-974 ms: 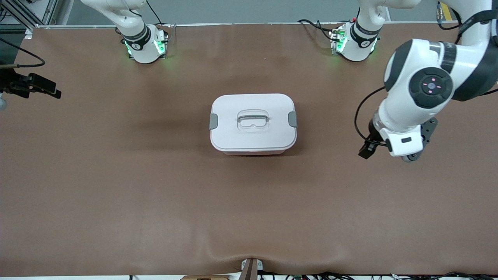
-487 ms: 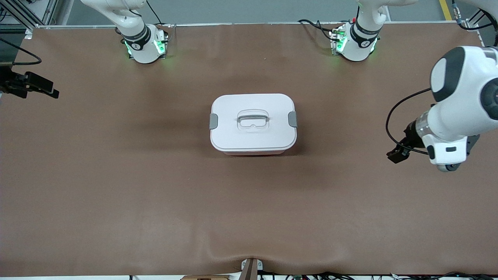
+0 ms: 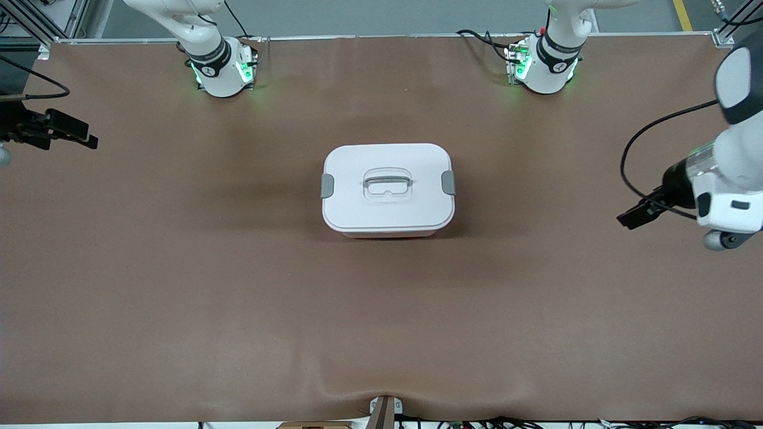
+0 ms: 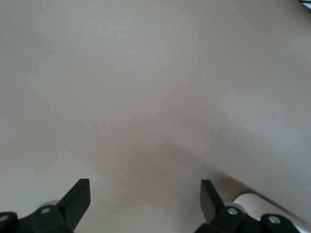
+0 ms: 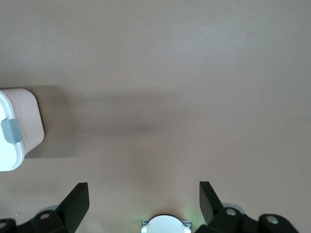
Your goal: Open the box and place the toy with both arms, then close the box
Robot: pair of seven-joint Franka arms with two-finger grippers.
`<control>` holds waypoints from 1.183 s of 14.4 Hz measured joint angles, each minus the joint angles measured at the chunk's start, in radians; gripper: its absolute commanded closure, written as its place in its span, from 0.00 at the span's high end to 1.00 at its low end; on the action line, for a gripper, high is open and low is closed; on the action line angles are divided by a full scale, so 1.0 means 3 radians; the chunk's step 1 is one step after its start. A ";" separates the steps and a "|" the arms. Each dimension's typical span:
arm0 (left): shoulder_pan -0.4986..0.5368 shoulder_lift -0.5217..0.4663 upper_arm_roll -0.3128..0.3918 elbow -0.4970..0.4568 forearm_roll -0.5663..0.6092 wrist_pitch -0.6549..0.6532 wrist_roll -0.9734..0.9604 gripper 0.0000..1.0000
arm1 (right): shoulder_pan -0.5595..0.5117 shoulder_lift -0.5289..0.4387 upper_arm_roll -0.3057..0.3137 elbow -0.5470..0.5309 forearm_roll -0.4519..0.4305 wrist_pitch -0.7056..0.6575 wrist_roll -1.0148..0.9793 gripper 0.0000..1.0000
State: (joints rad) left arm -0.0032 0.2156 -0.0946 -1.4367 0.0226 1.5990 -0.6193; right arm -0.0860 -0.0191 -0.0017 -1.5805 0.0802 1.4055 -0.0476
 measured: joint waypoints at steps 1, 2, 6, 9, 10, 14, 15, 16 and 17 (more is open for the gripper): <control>0.0012 -0.0049 0.0027 0.0003 -0.0009 -0.0003 0.0164 1.00 | -0.0001 0.0000 0.0000 0.0000 -0.0007 -0.0051 0.0000 1.00; 0.0018 -0.0108 0.0045 0.0004 -0.0012 -0.0030 0.0267 1.00 | -0.0003 0.0000 -0.0002 0.0000 -0.0010 -0.0097 0.0000 1.00; 0.0016 -0.0371 0.0118 0.0006 -0.0012 -0.0362 0.0742 1.00 | 0.0027 -0.0004 0.0009 0.0003 -0.0174 -0.0146 -0.0007 1.00; 0.0016 -0.0552 0.0242 0.0005 -0.0039 -0.0558 0.1093 1.00 | 0.0107 -0.0007 0.0023 0.0007 -0.0327 -0.0093 -0.0006 1.00; 0.0016 -0.0611 0.0261 0.0003 -0.0053 -0.0632 0.1134 1.00 | 0.0118 -0.0007 0.0020 0.0008 -0.0335 -0.0050 -0.0006 1.00; 0.0002 -0.0863 0.0262 -0.0132 -0.0062 -0.0738 0.1477 1.00 | 0.0243 -0.0007 -0.0073 0.0010 -0.0343 0.0053 -0.0006 1.00; 0.0002 -0.0897 0.0274 -0.0170 -0.0063 -0.0738 0.1604 1.00 | 0.0254 -0.0007 -0.0094 0.0010 -0.0343 0.0065 -0.0006 1.00; 0.0003 -0.0914 0.0298 -0.0195 -0.0068 -0.0737 0.1685 1.00 | 0.0256 -0.0007 -0.0108 0.0010 -0.0342 0.0071 -0.0006 1.00; 0.0003 -0.0916 0.0323 -0.0207 -0.0081 -0.0731 0.1735 1.00 | 0.0256 -0.0007 -0.0119 0.0010 -0.0342 0.0074 -0.0006 1.00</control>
State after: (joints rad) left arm -0.0023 -0.0593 0.0022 -1.4989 -0.0017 1.3797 -0.0989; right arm -0.0091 -0.0213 -0.0374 -1.5776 -0.0225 1.4276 -0.0493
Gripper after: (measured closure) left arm 0.000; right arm 0.000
